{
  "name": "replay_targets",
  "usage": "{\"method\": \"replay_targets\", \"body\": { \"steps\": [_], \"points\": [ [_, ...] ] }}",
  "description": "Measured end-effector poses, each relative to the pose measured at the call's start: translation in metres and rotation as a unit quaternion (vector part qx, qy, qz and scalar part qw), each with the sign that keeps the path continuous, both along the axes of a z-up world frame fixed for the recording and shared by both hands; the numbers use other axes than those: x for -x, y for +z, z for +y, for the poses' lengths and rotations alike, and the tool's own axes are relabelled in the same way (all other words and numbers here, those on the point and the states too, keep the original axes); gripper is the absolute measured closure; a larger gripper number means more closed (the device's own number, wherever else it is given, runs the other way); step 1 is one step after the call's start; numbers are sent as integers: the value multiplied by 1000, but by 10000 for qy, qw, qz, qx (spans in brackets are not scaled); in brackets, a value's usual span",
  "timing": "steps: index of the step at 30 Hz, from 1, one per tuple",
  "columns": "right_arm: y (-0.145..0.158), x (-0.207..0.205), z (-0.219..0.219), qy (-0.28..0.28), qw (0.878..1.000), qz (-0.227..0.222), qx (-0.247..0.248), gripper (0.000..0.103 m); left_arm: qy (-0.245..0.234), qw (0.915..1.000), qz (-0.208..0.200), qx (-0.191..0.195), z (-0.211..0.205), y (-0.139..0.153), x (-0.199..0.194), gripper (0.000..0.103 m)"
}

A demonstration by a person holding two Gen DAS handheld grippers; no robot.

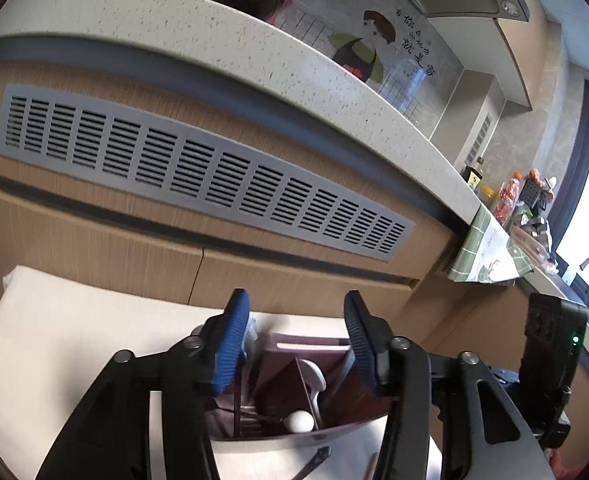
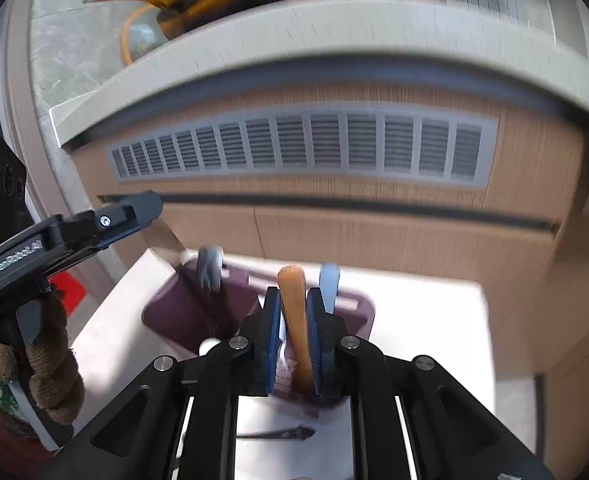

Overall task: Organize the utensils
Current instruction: 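Lower both spoons into the maroon holder and open both tools, then move the right tool to the long metal spoon and grasp its handle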

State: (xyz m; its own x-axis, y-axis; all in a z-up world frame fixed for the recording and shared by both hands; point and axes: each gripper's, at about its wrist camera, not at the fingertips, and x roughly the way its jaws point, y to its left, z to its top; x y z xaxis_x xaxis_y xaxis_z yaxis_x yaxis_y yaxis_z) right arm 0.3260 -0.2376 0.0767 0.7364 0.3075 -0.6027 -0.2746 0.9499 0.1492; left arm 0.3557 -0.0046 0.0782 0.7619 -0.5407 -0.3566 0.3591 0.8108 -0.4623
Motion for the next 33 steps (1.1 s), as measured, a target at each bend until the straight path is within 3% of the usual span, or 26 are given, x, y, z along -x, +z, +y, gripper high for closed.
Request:
{"method": "replay_targets", "body": {
  "steps": [9,13,18,22,24,29,33],
  "points": [
    [-3,33,-14,55,9997,-212,-75,83,376,9992,-44,107,24,-5,33,46],
    [-10,54,-6,420,9990,-162,-5,81,474,9987,191,-30,34,-22,55,46],
    [-50,68,15,901,9942,326,485,81,223,9964,693,-441,33,-55,71,46],
    [-96,62,15,908,9884,1055,604,81,31,9903,1148,-787,28,-88,76,46],
    [-112,60,10,752,9871,1171,793,81,-5,9865,1383,-874,27,-103,79,46],
    [-128,57,-15,408,9840,1492,886,81,-225,9787,1684,-1153,18,-124,94,46],
    [-132,69,-29,404,9824,1599,877,80,-144,9762,1824,-1165,16,-131,106,46]
  ]
}}
